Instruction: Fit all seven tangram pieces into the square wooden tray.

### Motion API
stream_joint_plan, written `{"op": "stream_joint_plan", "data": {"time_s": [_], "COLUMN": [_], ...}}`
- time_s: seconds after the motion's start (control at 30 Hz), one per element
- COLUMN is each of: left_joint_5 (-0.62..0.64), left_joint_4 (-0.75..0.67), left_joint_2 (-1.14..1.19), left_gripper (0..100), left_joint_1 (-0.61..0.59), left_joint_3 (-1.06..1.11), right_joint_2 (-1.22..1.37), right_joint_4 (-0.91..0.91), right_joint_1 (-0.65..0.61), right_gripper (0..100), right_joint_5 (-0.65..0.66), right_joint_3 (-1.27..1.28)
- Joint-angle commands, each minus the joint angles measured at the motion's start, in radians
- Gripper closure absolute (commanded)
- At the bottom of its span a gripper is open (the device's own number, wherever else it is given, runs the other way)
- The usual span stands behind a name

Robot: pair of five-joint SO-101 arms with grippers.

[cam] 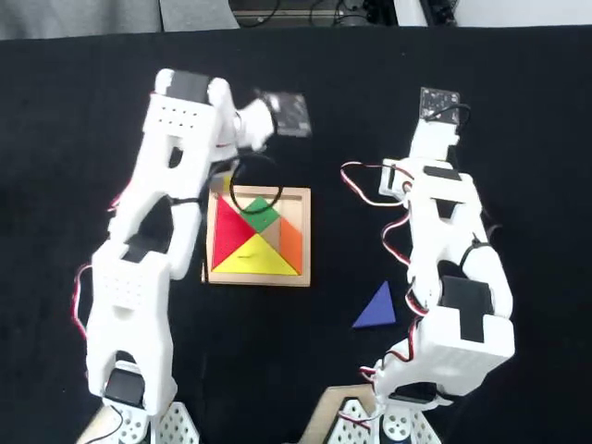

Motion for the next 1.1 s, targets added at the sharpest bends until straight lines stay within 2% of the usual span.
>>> {"op": "stream_joint_plan", "data": {"time_s": [0.0, 0.23, 0.6, 0.67, 0.83, 1.07], "left_joint_5": [-0.117, -0.121, -0.123, -0.118, -0.117, -0.117], "left_joint_4": [-0.014, -0.028, -0.029, -0.029, -0.029, -0.035], "left_joint_2": [0.057, 0.184, 0.218, 0.218, 0.219, 0.219], "left_gripper": [91, 91, 91, 89, 75, 76], "left_joint_1": [0.028, 0.053, 0.068, 0.068, 0.067, 0.067], "left_joint_3": [-0.028, -0.125, -0.166, -0.162, -0.162, -0.168], "right_joint_2": [-0.013, -0.013, -0.012, -0.012, -0.008, -0.008], "right_joint_4": [-0.018, -0.012, -0.012, -0.012, -0.011, -0.011], "right_joint_1": [0.018, 0.014, 0.011, 0.009, 0.009, 0.009], "right_gripper": [98.6, 98.6, 98.6, 98.6, 98.6, 98.6], "right_joint_5": [0.003, 0.003, 0.003, 0.003, 0.005, 0.006], "right_joint_3": [-0.067, -0.081, -0.081, -0.081, -0.081, -0.081]}}
